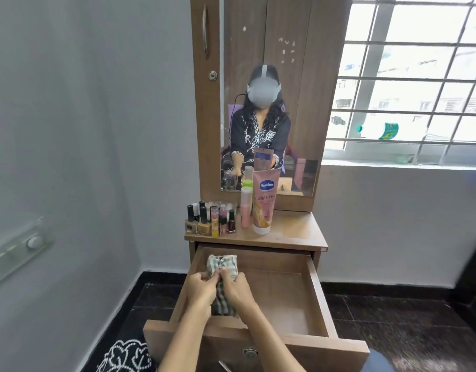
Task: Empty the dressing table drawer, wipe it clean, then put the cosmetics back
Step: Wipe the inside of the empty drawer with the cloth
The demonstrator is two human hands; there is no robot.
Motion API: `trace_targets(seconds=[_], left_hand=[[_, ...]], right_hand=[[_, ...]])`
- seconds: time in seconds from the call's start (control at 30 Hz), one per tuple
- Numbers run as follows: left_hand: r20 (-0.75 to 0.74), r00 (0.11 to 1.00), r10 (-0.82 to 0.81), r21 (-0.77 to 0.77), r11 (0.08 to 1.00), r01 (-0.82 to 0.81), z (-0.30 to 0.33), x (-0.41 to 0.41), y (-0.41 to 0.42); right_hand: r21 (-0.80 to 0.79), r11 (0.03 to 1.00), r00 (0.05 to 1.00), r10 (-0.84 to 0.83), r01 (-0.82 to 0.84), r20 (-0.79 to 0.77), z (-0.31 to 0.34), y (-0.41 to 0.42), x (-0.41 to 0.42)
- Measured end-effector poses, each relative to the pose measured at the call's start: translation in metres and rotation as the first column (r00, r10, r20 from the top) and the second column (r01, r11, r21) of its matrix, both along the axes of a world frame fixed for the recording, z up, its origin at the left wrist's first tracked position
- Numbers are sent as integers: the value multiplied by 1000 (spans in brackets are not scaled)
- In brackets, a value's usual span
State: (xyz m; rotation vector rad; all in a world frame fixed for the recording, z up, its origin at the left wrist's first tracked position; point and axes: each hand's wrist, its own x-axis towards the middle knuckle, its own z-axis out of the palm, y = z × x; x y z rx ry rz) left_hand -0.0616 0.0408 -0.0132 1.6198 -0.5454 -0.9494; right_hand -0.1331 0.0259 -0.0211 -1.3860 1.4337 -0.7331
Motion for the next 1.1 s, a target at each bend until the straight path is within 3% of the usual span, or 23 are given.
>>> trace_targets(seconds=[0.2, 0.4, 0.53, 0.67, 0.83, 0.97, 1.03, 1.1], left_hand=[[52, 998, -20, 38, 999, 18, -6, 18, -5], [297, 955, -8, 104, 994, -25, -5, 25, -6], [462, 882, 95, -43, 995, -85, -1, 17, 1], [466, 858, 217, -182, 972, -147, 3, 15, 7], [497, 854, 150, 54, 978, -203, -3, 24, 6], [437, 894, 96, 173, 967, -188, -1, 26, 8], [415, 906, 89, 188, 965, -181, 0, 25, 9], [390, 915, 99, 192, 964, -186, 0, 26, 10]], right_hand=[[-15, 998, 991, 60, -63, -120, 4, -7, 12], [-30, 996, 967, 72, -82, -246, -1, -14, 20], [-45, 998, 975, 38, -49, -218, -8, -15, 21], [-55, 998, 980, 17, -28, -198, -7, -14, 15], [-48, 999, 933, 2, -20, -360, -2, -21, 21], [-178, 979, 771, -34, -104, -636, -1, -31, 30], [-135, 961, 659, 61, -243, -750, -7, -33, 35], [-70, 950, 604, 135, -303, -785, -16, -34, 40]])
